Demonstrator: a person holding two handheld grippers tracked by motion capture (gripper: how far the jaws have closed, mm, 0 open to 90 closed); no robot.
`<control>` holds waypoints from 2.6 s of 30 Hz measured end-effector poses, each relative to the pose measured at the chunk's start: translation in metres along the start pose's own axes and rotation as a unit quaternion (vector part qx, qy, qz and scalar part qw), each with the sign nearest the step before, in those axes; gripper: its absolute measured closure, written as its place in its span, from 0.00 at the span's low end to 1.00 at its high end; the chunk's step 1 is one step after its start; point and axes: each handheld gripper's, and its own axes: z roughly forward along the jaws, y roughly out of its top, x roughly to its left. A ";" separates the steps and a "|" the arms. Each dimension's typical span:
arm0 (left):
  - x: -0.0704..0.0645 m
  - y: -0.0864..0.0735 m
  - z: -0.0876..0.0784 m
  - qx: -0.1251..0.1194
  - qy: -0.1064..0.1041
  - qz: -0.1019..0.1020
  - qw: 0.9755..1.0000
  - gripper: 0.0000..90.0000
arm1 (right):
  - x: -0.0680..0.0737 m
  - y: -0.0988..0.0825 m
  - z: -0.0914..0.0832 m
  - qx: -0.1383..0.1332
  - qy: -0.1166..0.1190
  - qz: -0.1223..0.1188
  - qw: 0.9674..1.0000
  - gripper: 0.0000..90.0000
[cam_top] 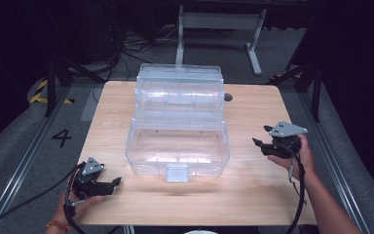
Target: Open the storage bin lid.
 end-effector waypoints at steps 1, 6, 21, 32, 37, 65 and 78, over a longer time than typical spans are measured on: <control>0.000 0.000 0.000 0.000 0.000 0.000 1.000 0.18 | 0.001 -0.003 -0.002 -0.004 0.000 0.003 1.000 0.43; 0.000 0.000 0.000 0.000 0.000 0.000 1.000 0.18 | 0.006 -0.015 -0.006 0.003 0.004 -0.001 1.000 0.43; -0.001 0.000 -0.001 0.003 0.001 -0.001 1.000 0.18 | 0.017 -0.062 -0.012 0.030 -0.005 0.018 0.999 0.37; 0.000 0.001 0.001 0.002 -0.002 0.001 1.000 0.17 | 0.014 -0.093 -0.018 0.048 -0.009 0.062 0.997 0.32; 0.000 0.001 0.001 0.002 -0.002 0.001 1.000 0.17 | 0.012 -0.107 -0.021 0.054 0.000 0.101 0.993 0.29; 0.001 0.001 0.001 0.001 -0.005 0.000 1.000 0.17 | 0.000 -0.141 -0.025 0.059 0.024 0.188 0.980 0.24; 0.001 0.001 0.001 0.001 -0.005 -0.001 1.000 0.17 | 0.000 -0.141 -0.024 0.059 0.025 0.186 0.980 0.23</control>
